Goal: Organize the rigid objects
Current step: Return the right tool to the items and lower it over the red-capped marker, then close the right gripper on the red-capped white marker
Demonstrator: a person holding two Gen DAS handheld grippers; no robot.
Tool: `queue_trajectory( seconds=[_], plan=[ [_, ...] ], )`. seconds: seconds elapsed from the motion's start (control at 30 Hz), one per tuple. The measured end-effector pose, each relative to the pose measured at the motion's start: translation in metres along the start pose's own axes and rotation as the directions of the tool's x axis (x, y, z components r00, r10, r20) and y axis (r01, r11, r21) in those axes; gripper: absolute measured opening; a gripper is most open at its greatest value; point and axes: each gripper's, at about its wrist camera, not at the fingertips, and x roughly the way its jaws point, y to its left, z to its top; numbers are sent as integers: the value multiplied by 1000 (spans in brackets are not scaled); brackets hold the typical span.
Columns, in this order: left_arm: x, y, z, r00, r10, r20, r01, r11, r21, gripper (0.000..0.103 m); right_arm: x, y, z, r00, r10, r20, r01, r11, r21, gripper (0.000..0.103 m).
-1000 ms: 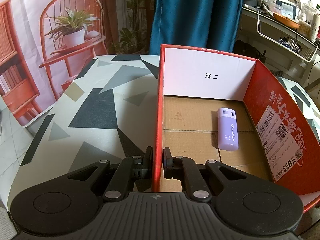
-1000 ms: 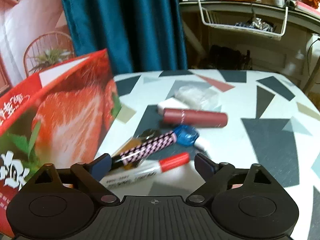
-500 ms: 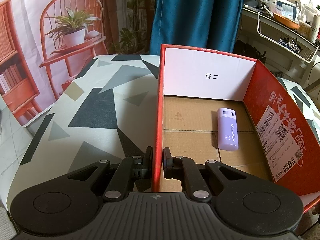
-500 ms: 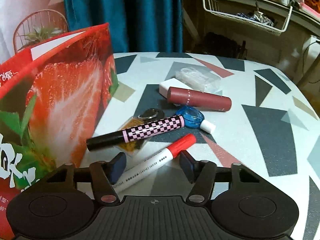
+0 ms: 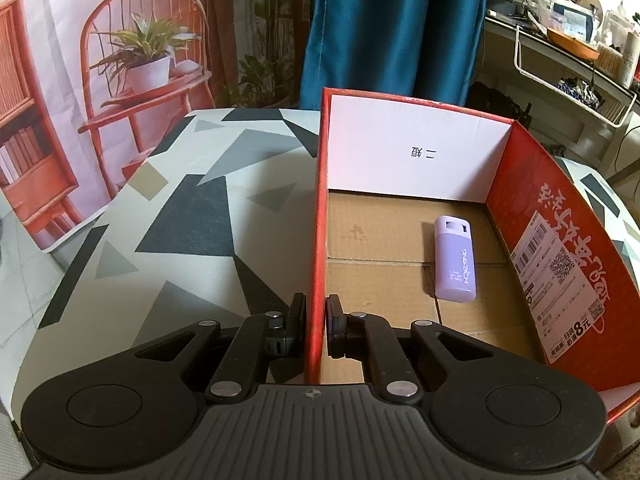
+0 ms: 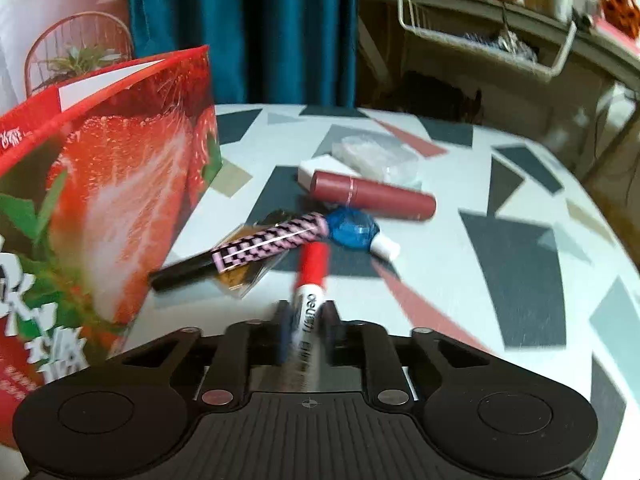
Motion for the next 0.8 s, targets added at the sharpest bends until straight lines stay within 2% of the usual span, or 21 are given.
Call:
queue_trajectory(
  seconds=[0.13,0.33,0.8],
  plan=[
    [0,0,0,1000,-1,-1,1,1000,-4,11,9,0,5,999,-3,32,4,999,-48,14],
    [-1,-1,0,1000,8,-1,-8,1000,4,11,14,-9,4,997,26,66,-24,1000,-18,14],
    [0,-4,0,1000,14,0,-14,1000,6,11,-1,-3,-11,997,4,72,-2,1000,-30,15]
  ],
)
